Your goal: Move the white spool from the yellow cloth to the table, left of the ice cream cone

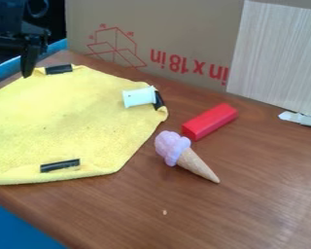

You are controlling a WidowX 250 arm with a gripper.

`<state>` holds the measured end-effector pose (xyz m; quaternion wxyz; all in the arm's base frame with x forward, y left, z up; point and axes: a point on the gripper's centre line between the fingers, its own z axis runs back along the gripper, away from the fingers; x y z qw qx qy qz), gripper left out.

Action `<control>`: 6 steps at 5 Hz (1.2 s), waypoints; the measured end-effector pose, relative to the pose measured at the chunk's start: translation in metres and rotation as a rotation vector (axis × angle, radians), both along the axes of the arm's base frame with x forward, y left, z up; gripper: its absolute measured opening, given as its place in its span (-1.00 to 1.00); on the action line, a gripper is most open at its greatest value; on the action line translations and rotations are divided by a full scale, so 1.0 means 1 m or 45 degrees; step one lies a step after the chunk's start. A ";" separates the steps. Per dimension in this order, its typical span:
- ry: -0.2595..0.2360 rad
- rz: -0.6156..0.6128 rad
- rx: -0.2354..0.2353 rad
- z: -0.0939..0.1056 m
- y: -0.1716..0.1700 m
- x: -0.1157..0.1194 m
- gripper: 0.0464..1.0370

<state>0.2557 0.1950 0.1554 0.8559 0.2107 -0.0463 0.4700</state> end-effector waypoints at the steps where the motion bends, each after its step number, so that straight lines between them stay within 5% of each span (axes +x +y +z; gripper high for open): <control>1: 0.031 -0.011 -0.030 -0.011 -0.002 0.000 0.93; 2: -0.049 -0.216 -0.076 -0.014 -0.002 0.016 0.93; 4: -0.257 -0.653 -0.047 -0.011 -0.005 0.040 0.93; 6: -0.230 -1.156 -0.037 0.001 -0.020 0.062 0.93</control>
